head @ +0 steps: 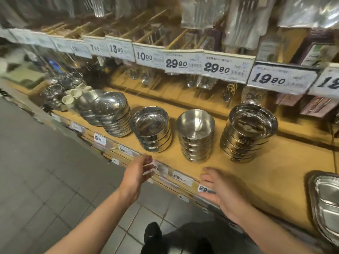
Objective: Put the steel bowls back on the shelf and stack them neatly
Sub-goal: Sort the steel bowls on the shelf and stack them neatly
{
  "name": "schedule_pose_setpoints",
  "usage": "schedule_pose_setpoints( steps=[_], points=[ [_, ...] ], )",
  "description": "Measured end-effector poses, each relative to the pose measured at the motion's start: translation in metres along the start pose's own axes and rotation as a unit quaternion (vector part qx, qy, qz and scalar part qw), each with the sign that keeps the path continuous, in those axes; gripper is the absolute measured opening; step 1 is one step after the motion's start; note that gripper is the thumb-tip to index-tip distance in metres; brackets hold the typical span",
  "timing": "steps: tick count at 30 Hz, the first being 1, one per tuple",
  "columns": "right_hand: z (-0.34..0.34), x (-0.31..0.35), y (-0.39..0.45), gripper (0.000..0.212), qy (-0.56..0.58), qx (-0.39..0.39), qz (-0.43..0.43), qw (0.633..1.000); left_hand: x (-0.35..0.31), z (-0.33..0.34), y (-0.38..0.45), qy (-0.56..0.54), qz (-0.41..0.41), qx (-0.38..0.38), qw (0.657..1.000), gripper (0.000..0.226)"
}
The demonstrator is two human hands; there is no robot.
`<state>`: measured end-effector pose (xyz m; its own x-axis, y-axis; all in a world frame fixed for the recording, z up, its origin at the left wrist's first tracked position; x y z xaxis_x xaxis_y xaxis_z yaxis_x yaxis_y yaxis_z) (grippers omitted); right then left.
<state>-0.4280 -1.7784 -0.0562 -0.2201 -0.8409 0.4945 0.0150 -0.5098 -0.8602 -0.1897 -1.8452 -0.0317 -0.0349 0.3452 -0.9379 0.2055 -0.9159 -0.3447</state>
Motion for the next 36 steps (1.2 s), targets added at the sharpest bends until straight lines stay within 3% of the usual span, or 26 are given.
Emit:
schedule_pose_setpoints(
  steps=[6,14,22,28,36],
  points=[
    [0.068,0.019,-0.01,0.033,-0.049,0.054,-0.026,0.997,-0.022,-0.055,0.017,-0.039,0.016,-0.022,0.999,0.022],
    [0.169,0.051,-0.002,0.035,-0.076,0.053,-0.052,0.994,-0.06,-0.161,0.075,-0.098,0.028,-0.034,0.994,0.022],
    [0.288,0.077,0.025,0.038,0.015,0.009,-0.031,0.999,-0.08,-0.244,0.161,-0.065,0.012,0.044,0.997,0.023],
    [0.304,0.082,0.039,0.032,0.073,-0.065,-0.058,0.994,-0.095,-0.245,0.209,-0.033,0.011,0.095,0.995,0.021],
    [0.324,0.104,0.074,0.07,0.092,-0.039,-0.07,0.993,-0.099,-0.208,0.244,0.01,0.028,0.175,0.984,0.028]
  ],
)
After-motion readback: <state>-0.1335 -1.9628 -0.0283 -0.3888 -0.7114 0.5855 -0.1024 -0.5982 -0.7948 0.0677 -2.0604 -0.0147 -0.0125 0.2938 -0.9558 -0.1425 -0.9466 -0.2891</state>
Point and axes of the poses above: each hand's wrist, its own y-axis towards the middle knuckle, its own z-axis out of the palm, x = y × z, the point moved 3 cm from there along y, towards the middle knuckle, and after that the axes turned 15 degrees about z, right-handed, at the moved point
